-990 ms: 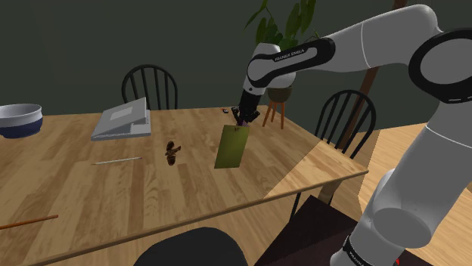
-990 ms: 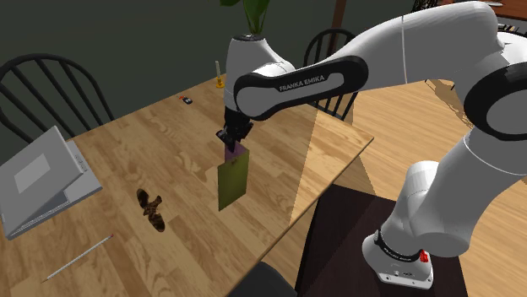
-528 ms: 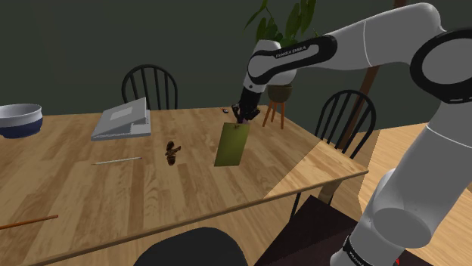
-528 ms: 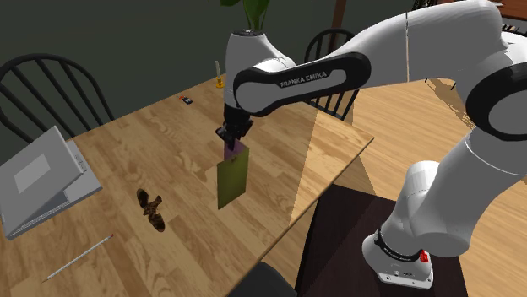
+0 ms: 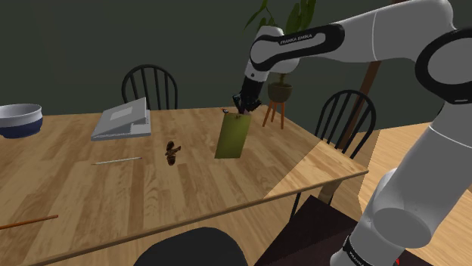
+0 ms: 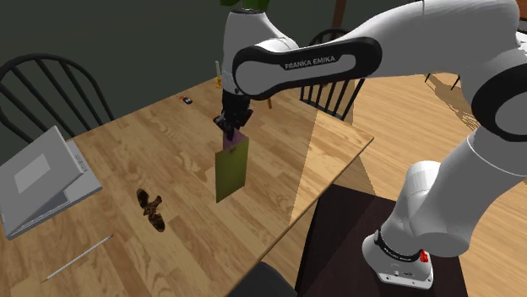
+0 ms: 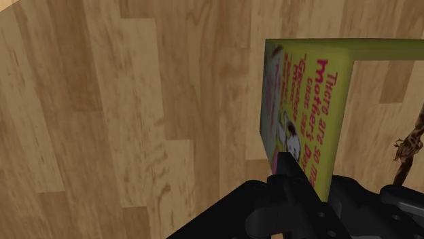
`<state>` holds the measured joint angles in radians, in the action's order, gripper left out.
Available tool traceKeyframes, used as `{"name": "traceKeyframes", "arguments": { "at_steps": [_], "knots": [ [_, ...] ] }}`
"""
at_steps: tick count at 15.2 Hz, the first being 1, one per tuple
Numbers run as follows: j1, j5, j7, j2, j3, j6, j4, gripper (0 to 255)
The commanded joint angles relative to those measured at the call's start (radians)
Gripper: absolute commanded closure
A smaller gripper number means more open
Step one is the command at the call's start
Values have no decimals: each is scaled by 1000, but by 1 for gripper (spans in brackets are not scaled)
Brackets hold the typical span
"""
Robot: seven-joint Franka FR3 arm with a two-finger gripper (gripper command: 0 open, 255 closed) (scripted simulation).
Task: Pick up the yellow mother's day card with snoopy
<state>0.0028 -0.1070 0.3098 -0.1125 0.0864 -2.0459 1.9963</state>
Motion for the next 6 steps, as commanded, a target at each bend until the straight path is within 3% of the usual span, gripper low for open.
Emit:
{"name": "traceKeyframes", "arguments": {
  "at_steps": [1, 6],
  "knots": [
    [0, 2, 3, -2, 0, 28, -26, 255],
    [-1, 4, 8, -5, 0, 70, -66, 255]
  ]
}}
